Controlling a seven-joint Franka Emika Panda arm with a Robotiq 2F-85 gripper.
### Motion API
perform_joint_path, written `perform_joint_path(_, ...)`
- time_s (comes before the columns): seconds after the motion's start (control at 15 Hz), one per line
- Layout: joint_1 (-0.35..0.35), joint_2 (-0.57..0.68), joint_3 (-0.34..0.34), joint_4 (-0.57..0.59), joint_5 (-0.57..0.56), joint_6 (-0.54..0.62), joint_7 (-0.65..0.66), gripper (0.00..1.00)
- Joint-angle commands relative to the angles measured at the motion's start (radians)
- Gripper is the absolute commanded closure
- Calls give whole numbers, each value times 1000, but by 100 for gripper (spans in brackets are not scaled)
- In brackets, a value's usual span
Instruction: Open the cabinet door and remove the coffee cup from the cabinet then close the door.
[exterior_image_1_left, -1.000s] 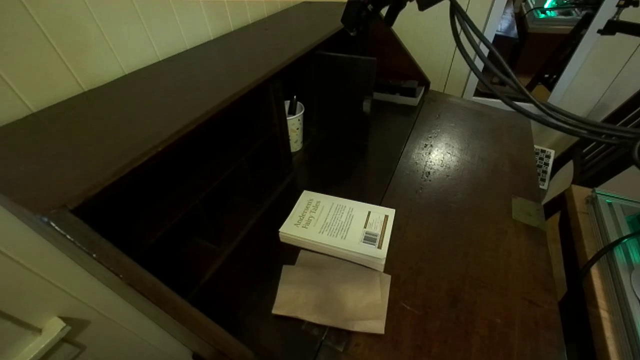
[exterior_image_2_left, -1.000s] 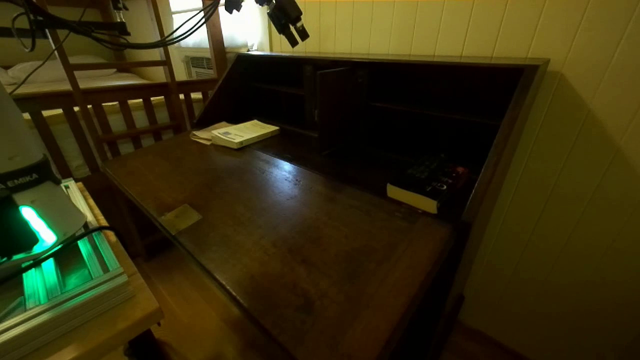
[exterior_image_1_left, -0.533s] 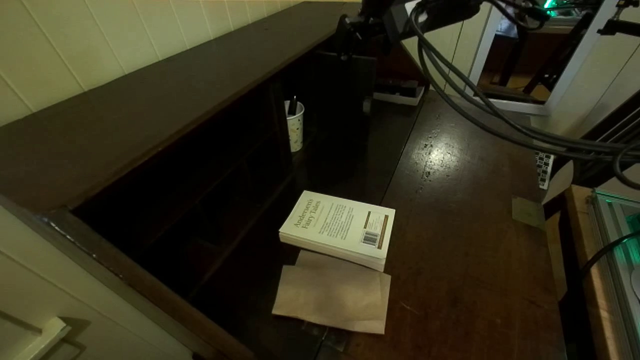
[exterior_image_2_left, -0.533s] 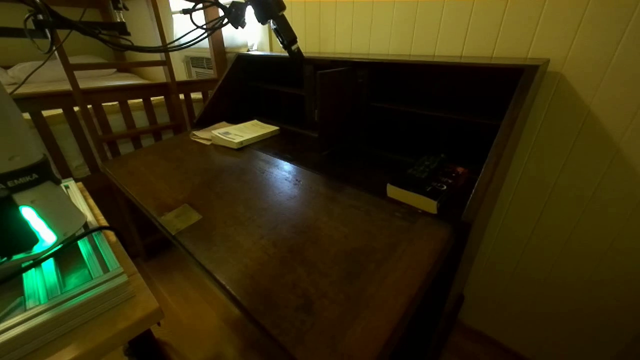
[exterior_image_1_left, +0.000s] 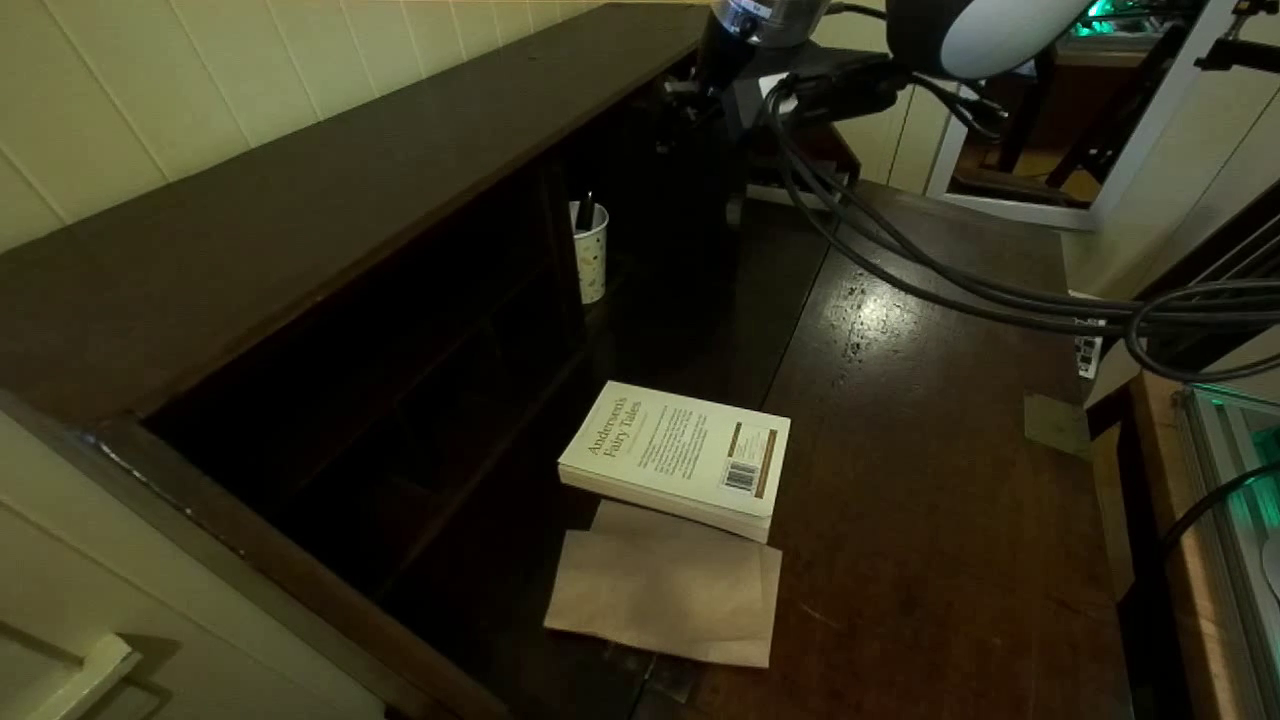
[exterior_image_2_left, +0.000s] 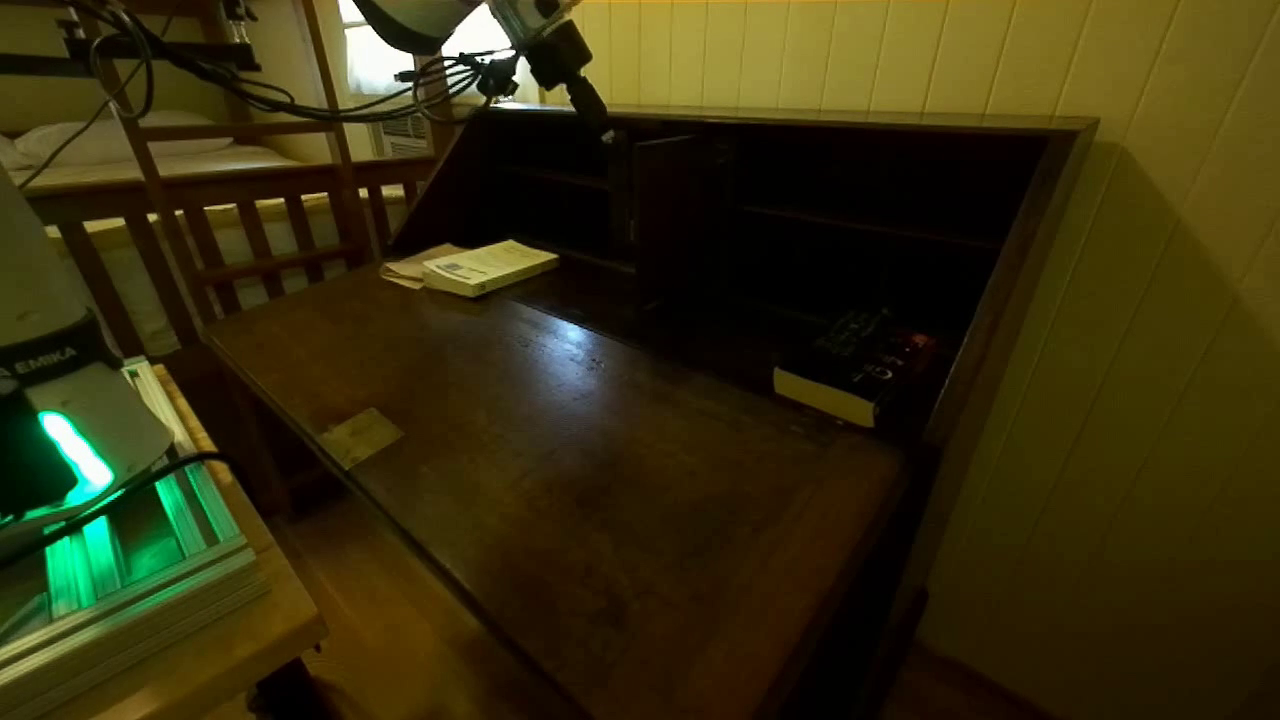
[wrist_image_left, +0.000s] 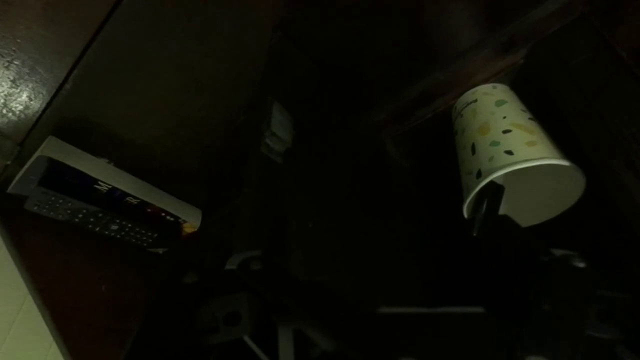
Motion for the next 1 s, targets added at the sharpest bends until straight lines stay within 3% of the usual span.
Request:
perform_joint_path(0.0,-1,75,-21,50,-89,60,112,0)
perform_joint_path(0.33,1,144,-35,84,-80,121,159,0)
perform_joint_path(0.93,-30,253,-16,143,-6,253,107,0)
